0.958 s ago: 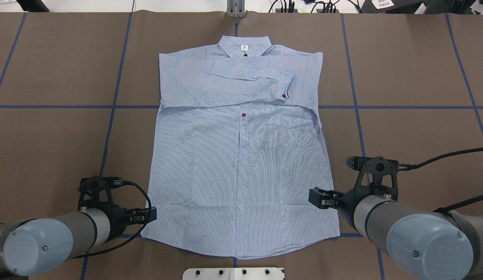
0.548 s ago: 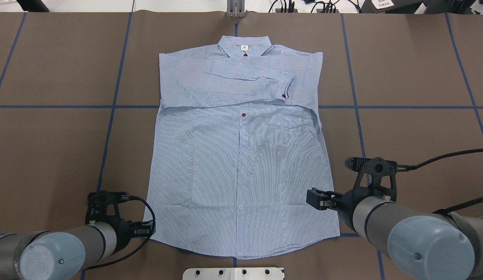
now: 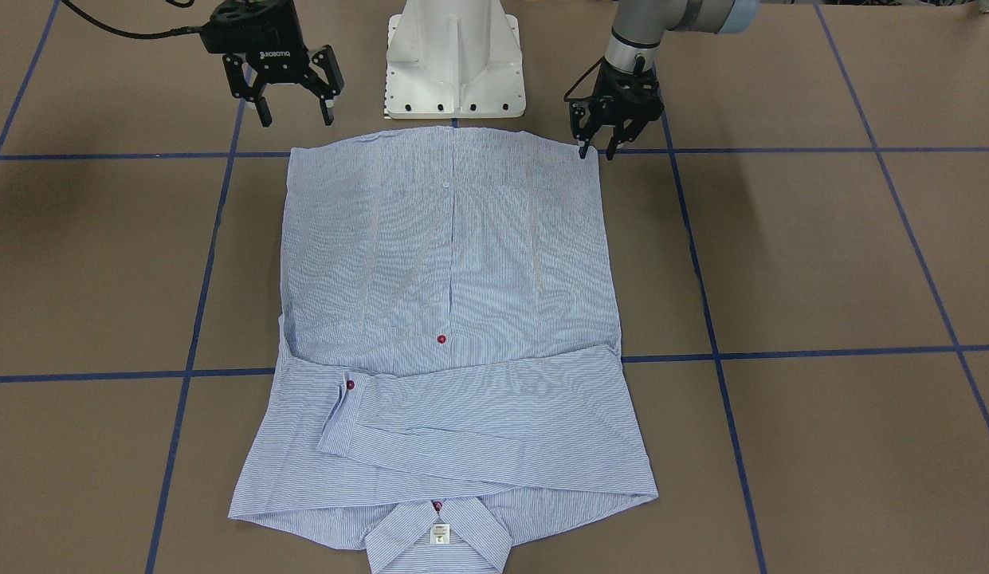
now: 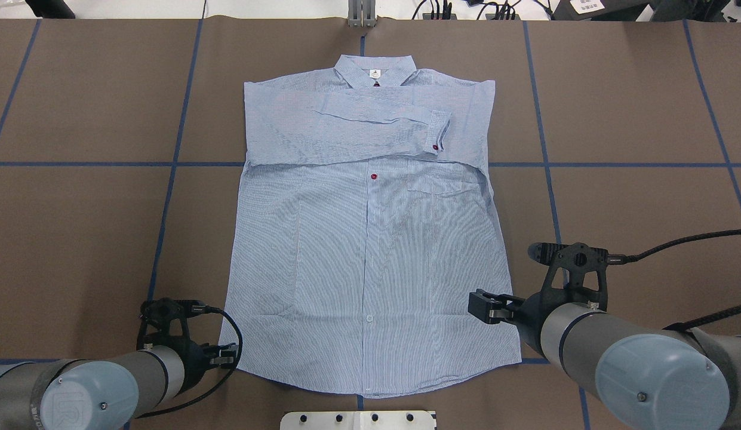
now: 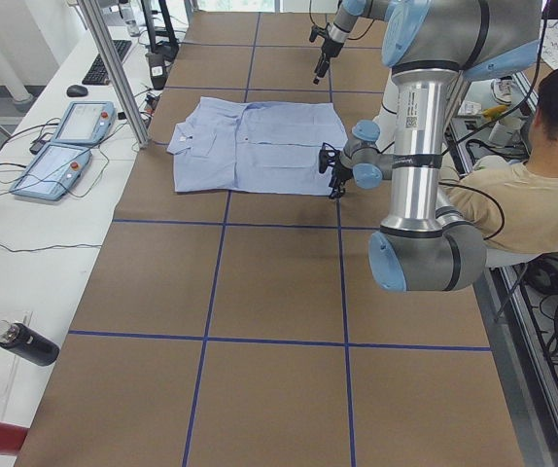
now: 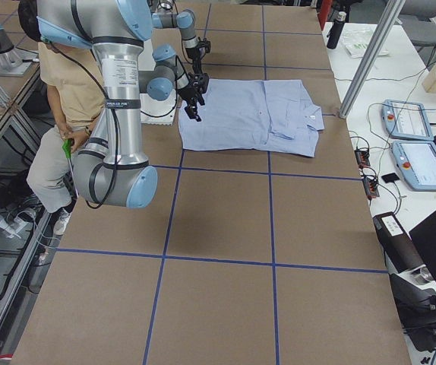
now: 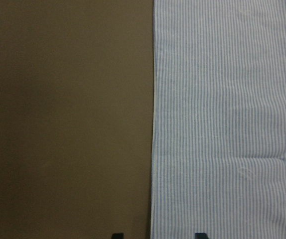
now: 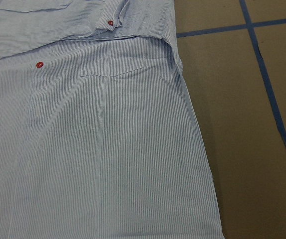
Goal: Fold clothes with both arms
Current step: 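Move both grippers to the hem corners nearest the robot, then close both grippers on the hem corners nearest the robot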
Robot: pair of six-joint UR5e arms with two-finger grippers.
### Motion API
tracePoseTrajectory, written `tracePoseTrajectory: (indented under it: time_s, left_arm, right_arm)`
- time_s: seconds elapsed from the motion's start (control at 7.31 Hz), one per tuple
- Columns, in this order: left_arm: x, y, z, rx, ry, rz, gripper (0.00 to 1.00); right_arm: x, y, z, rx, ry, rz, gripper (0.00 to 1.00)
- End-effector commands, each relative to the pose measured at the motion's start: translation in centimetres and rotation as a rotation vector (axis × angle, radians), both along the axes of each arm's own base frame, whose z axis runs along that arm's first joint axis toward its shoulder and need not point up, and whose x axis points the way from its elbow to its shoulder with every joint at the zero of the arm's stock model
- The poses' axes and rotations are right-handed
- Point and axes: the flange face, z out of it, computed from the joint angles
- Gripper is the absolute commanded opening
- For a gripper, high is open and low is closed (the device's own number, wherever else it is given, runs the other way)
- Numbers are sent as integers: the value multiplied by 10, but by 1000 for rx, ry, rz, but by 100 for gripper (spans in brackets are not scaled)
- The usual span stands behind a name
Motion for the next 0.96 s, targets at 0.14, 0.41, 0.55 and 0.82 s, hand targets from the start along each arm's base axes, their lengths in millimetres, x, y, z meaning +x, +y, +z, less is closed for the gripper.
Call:
tracePoseTrajectory:
  time_s: [0.14, 0.41, 0.55, 0.82]
  left_arm:
    - [6, 4, -3, -1, 7, 8, 49]
    - [7, 4, 0, -2, -1, 8, 49]
    - [9, 7, 1, -2, -2, 14, 48]
    - [10, 7, 1, -7, -1, 10, 10]
  right_arm:
    - [-1, 1, 0, 0, 0, -3, 100]
    - [-1, 1, 0, 0, 0, -3, 100]
    - [-1, 1, 0, 0, 0, -3, 100]
    - [-1, 2, 0, 0, 0, -4, 100]
